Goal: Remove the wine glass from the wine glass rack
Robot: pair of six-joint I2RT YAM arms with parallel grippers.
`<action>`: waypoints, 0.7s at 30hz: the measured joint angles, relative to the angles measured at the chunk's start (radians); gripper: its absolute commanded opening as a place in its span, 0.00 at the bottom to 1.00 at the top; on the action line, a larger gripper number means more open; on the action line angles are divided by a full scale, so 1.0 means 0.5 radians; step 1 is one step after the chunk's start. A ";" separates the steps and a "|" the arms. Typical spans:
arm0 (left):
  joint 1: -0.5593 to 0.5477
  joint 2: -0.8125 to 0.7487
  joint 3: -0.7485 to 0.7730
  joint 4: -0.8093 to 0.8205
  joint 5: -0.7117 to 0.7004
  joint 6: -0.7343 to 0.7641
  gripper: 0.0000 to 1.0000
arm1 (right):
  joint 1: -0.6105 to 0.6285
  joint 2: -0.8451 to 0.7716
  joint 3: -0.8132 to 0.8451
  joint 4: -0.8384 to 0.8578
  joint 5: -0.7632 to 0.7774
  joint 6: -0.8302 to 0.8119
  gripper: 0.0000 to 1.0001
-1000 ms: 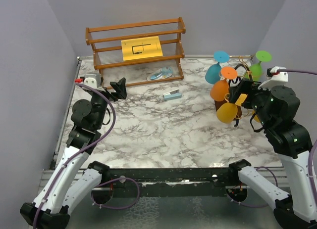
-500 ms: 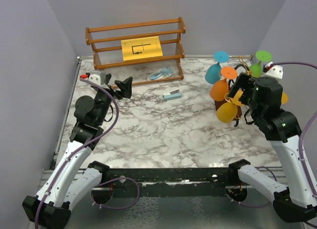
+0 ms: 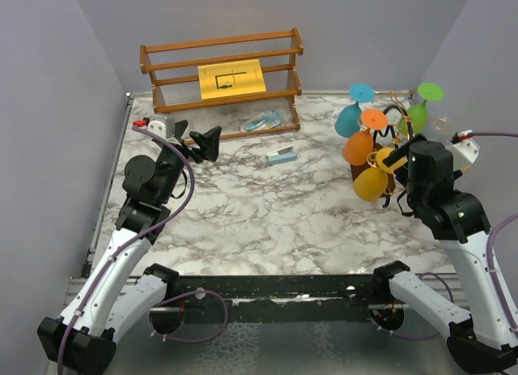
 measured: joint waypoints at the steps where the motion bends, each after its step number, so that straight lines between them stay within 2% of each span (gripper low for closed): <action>1: 0.000 0.001 0.000 0.000 0.002 -0.002 0.99 | 0.000 -0.005 -0.011 -0.002 0.010 0.048 0.79; 7: -0.002 0.002 0.000 0.001 0.008 -0.007 0.99 | 0.000 -0.029 -0.149 0.008 0.023 0.307 0.75; 9: -0.003 0.003 0.000 0.000 0.008 -0.008 0.99 | 0.000 -0.032 -0.205 0.021 0.021 0.368 0.71; 16: -0.005 0.008 0.000 0.001 0.013 -0.008 0.99 | 0.000 -0.048 -0.325 0.134 0.021 0.477 0.62; 21: -0.006 0.010 0.000 0.001 0.013 -0.009 0.99 | 0.000 -0.053 -0.361 0.215 0.021 0.508 0.50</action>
